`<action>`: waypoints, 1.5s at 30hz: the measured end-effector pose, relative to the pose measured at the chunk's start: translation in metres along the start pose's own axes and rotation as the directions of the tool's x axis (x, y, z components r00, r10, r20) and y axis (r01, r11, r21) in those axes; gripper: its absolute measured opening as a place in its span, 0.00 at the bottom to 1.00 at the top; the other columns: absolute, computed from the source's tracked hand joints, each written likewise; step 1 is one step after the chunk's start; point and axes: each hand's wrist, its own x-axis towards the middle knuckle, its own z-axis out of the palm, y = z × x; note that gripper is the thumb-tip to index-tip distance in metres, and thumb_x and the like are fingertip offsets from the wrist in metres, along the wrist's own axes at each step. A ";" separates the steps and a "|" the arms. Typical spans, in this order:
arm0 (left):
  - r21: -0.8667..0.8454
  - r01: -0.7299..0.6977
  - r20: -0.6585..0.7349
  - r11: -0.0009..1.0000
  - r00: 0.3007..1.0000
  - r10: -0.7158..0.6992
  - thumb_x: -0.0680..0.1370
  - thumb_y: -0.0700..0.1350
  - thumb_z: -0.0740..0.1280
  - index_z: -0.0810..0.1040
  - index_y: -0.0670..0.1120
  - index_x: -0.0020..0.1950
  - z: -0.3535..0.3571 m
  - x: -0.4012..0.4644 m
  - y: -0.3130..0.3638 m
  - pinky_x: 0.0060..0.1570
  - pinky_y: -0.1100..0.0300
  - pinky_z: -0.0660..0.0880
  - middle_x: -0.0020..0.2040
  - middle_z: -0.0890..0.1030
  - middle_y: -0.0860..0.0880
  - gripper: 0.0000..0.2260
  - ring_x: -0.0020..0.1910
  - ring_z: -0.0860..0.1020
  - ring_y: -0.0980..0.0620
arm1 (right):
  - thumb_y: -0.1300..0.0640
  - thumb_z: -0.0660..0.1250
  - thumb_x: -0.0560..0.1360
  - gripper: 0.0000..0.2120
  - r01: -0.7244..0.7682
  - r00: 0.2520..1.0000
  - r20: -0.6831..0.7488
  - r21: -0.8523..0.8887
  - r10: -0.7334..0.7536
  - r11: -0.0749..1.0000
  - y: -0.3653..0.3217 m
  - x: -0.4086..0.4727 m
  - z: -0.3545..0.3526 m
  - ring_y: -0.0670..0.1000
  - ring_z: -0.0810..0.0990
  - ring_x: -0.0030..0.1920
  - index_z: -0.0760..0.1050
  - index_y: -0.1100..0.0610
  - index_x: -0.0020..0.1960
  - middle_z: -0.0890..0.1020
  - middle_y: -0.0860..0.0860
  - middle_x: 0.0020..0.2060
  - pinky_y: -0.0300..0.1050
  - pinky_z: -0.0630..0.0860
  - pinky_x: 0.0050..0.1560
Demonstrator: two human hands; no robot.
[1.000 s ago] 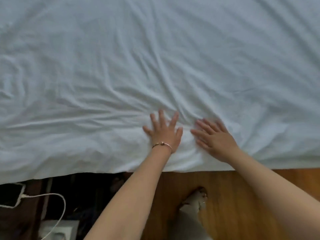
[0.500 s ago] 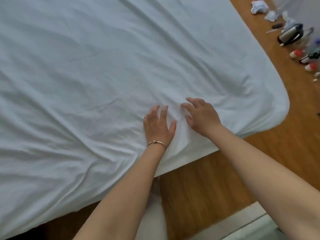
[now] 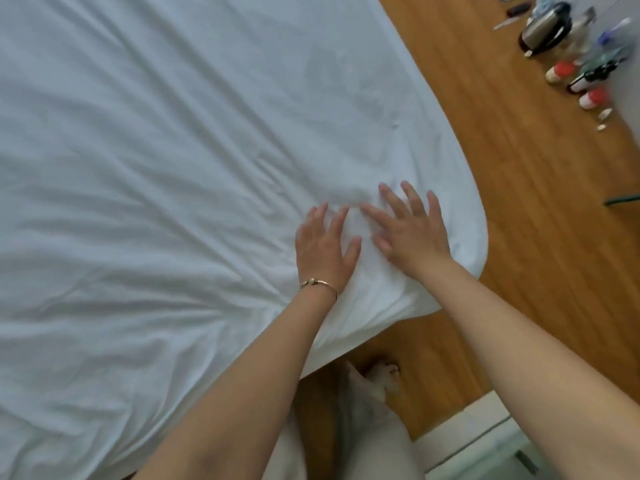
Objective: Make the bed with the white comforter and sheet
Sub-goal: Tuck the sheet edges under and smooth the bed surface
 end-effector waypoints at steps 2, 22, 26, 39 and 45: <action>0.144 0.147 0.248 0.979 0.952 -0.179 0.75 0.70 0.55 0.47 0.65 0.77 0.024 0.019 0.033 0.70 0.35 0.40 0.78 0.37 0.44 0.33 0.77 0.36 0.42 | 0.35 0.45 0.79 0.29 -0.171 0.975 0.159 0.067 0.159 0.983 0.036 -0.006 0.021 0.53 0.42 0.78 0.38 0.36 0.77 0.40 0.42 0.78 0.61 0.41 0.74; 0.476 0.047 0.118 0.878 0.986 -0.117 0.78 0.61 0.50 0.61 0.57 0.76 0.145 0.057 0.156 0.74 0.43 0.46 0.78 0.59 0.46 0.27 0.77 0.57 0.49 | 0.44 0.43 0.84 0.25 0.533 0.746 0.385 0.146 -0.544 0.834 0.243 0.077 0.021 0.42 0.40 0.77 0.41 0.43 0.79 0.39 0.38 0.76 0.52 0.51 0.77; 0.237 0.214 -0.086 0.948 0.976 -0.199 0.75 0.57 0.54 0.78 0.52 0.57 0.124 0.118 0.166 0.51 0.51 0.69 0.55 0.77 0.49 0.19 0.53 0.76 0.44 | 0.53 0.54 0.83 0.20 0.565 0.657 0.394 0.309 -0.643 0.765 0.248 0.125 -0.021 0.44 0.62 0.74 0.66 0.44 0.74 0.64 0.39 0.75 0.44 0.66 0.68; 0.115 0.695 -0.192 0.710 0.716 -0.671 0.71 0.70 0.61 0.63 0.60 0.74 0.096 0.326 0.192 0.70 0.42 0.53 0.74 0.62 0.50 0.33 0.72 0.59 0.46 | 0.60 0.65 0.77 0.33 0.763 0.616 0.289 0.011 -0.733 0.646 0.236 0.381 -0.090 0.52 0.51 0.78 0.54 0.53 0.78 0.52 0.50 0.79 0.47 0.60 0.72; 0.091 0.818 -0.285 0.568 0.568 -0.772 0.58 0.64 0.76 0.76 0.55 0.61 0.106 0.422 0.193 0.64 0.40 0.66 0.58 0.66 0.49 0.34 0.56 0.64 0.42 | 0.63 0.63 0.76 0.35 0.906 0.419 0.373 -0.237 -0.827 0.352 0.240 0.506 -0.122 0.54 0.47 0.79 0.51 0.50 0.78 0.50 0.49 0.78 0.47 0.62 0.70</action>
